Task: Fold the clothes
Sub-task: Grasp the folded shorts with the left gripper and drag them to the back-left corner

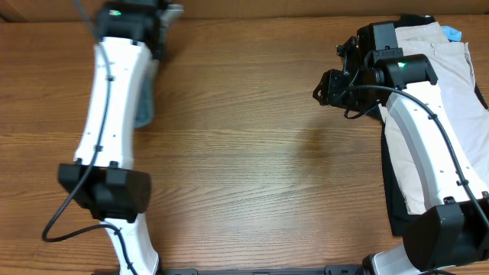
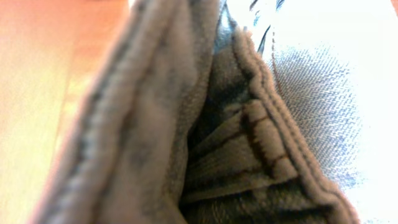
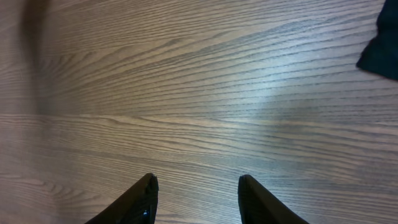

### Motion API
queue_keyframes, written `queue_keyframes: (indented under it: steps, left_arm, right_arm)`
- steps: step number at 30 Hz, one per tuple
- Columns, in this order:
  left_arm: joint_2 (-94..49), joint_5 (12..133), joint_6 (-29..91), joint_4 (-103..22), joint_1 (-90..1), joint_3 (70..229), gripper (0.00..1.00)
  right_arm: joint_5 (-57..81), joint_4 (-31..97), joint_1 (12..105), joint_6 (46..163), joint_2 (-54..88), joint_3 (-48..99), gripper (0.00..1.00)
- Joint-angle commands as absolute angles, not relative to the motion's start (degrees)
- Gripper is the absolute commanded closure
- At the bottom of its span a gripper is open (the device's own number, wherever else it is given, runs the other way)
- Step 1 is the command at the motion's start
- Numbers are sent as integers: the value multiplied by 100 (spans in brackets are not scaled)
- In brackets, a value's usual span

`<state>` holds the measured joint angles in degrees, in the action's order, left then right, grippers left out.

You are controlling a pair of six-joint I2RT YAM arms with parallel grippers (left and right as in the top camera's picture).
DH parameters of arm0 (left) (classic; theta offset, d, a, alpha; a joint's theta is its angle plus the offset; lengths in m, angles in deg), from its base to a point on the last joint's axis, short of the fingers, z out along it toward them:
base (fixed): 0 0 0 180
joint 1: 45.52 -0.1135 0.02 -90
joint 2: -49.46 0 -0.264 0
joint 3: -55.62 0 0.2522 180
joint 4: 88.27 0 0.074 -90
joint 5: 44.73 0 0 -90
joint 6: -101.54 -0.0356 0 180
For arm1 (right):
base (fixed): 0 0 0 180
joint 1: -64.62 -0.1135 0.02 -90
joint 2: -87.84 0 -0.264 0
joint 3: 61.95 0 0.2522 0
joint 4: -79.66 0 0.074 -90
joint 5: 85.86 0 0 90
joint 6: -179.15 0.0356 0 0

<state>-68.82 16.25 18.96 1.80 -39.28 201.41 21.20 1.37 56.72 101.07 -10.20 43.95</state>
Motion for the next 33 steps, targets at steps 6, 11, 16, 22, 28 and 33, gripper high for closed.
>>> queue_keyframes:
  steps: [6, 11, 16, 22, 28, 33]
  left_arm:
    - [-6755, 1813, 3257, 347, -5390, 20631, 96]
    - [-6755, 1831, 4084, 148, -6050, 20607, 96]
    - [-6771, 2124, 4206, -379, -6419, 20290, 96]
    - [-7077, 2141, 4274, -958, -6419, 19894, 96]
    - [-7732, 2137, 4396, -1030, -6406, 19892, 96]
    - [-8253, 2185, 4656, -1151, -6402, 19892, 96]
  right_arm:
    - [2065, 145, 5698, 10070, -989, 4484, 55]
    - [2061, 93, 5698, 10067, -989, 4484, 55]
    - [2002, 62, 5698, 10070, -989, 4482, 55]
    - [2002, 58, 5698, 10072, -989, 4482, 55]
    - [1934, 19, 5698, 10074, -989, 4482, 55]
    - [1884, 16, 5698, 10072, -989, 4482, 54]
